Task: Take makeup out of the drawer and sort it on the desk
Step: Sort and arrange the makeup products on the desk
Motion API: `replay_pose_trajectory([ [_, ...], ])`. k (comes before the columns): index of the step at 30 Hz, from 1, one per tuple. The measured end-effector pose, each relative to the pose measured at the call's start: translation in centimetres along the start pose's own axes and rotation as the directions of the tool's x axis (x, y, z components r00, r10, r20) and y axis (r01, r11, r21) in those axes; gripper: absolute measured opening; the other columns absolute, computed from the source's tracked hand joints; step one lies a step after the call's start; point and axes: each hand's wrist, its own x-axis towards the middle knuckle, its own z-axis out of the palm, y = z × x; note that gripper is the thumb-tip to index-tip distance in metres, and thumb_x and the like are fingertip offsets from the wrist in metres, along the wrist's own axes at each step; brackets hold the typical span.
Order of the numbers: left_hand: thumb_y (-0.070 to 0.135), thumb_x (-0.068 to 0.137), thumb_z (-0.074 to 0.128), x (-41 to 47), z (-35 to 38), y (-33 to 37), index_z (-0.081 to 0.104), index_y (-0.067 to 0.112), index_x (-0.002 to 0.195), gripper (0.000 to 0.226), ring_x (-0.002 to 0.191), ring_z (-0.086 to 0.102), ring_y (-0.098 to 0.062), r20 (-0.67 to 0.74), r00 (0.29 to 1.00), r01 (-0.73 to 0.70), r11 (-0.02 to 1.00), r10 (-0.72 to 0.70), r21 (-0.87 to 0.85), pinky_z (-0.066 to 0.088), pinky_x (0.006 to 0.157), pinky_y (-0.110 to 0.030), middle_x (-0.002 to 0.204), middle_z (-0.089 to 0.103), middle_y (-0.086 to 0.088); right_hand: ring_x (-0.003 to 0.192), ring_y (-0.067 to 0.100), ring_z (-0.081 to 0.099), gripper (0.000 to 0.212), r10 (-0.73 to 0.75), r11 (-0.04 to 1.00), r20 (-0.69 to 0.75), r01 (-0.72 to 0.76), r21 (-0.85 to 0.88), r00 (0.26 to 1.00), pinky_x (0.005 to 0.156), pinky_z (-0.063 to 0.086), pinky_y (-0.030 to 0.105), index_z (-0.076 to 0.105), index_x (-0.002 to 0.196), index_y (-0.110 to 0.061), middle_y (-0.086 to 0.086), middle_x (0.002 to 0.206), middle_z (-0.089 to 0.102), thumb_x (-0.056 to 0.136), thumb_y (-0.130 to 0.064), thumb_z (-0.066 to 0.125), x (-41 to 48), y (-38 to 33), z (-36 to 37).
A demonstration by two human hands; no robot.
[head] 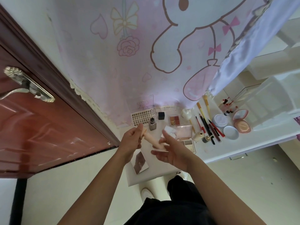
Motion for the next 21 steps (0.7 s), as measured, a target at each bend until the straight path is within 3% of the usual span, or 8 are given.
replay_pose_trajectory([
  [2, 0.050, 0.097, 0.052, 0.0, 0.0, -0.1, 0.058, 0.010, 0.084, 0.042, 0.046, 0.027, -0.007, -0.001, 1.000, -0.003, 1.000, 0.003, 0.011, 0.030, 0.049, -0.022, 0.052, 0.031, 0.010, 0.077, 0.025, 0.068, 0.040, 0.040, 0.998, -0.001, -0.040, -0.057, 0.999, 0.062, 0.053, 0.026, 0.060, 0.096, -0.011, 0.019, 0.098, 0.065, 0.088, -0.049, 0.068, 0.0, 0.1, 0.1],
  [6, 0.051, 0.095, 0.055, 0.7, -0.4, -0.4, 0.052, 0.013, 0.075, 0.043, 0.045, 0.028, -0.009, -0.110, 0.993, 0.026, 0.998, -0.033, -0.061, 0.031, 0.043, -0.021, 0.053, 0.032, 0.004, 0.060, 0.013, 0.059, 0.045, -0.058, 0.995, -0.061, 0.052, -0.084, 0.996, 0.054, 0.048, 0.018, 0.056, 0.112, -0.007, 0.013, 0.090, 0.062, 0.078, -0.025, 0.079, -0.1, 0.7, -0.1],
  [9, 0.050, 0.094, 0.058, 1.0, -1.0, -1.0, 0.051, 0.011, 0.083, 0.041, 0.050, 0.031, -0.012, -0.171, 0.984, 0.041, 0.993, -0.059, -0.108, 0.034, 0.041, -0.018, 0.058, 0.036, 0.000, 0.065, 0.014, 0.062, 0.044, -0.098, 0.984, -0.113, 0.079, -0.157, 0.989, 0.059, 0.049, 0.022, 0.060, 0.126, -0.012, 0.010, 0.092, 0.068, 0.086, -0.022, 0.076, -0.2, 0.9, -1.1],
  [13, 0.044, 0.095, 0.061, 1.5, -1.9, -2.5, 0.060, 0.007, 0.091, 0.037, 0.060, 0.050, -0.013, -0.220, 0.973, 0.056, 0.995, -0.074, -0.086, 0.042, 0.045, -0.018, 0.076, 0.060, -0.006, 0.082, 0.011, 0.067, 0.032, -0.158, 0.967, -0.160, 0.121, -0.223, 0.974, 0.073, 0.051, 0.024, 0.067, 0.124, -0.018, 0.001, 0.100, 0.073, 0.092, -0.021, 0.070, 0.0, 1.2, -2.7],
  [18, 0.034, 0.095, 0.065, 2.9, -3.0, -5.0, 0.069, 0.008, 0.102, 0.027, 0.057, 0.060, -0.007, -0.273, 0.954, 0.119, 0.993, -0.120, -0.021, 0.049, 0.055, -0.024, 0.080, 0.068, -0.003, 0.103, 0.029, 0.070, 0.028, -0.168, 0.956, -0.273, 0.090, -0.278, 0.947, 0.078, 0.060, 0.028, 0.065, 0.119, -0.016, 0.015, 0.112, 0.071, 0.092, -0.008, 0.069, 1.8, 1.8, -4.0],
  [21, 0.028, 0.094, 0.066, 4.4, -4.1, -6.2, 0.068, 0.005, 0.099, 0.023, 0.064, 0.061, -0.013, -0.351, 0.925, 0.151, 0.989, -0.142, -0.003, 0.050, 0.056, -0.024, 0.087, 0.069, -0.009, 0.094, 0.027, 0.069, 0.033, -0.134, 0.921, -0.277, 0.016, -0.390, 0.951, 0.080, 0.061, 0.031, 0.063, 0.124, -0.010, 0.017, 0.111, 0.069, 0.092, -0.004, 0.067, 3.4, 2.3, -3.7],
])
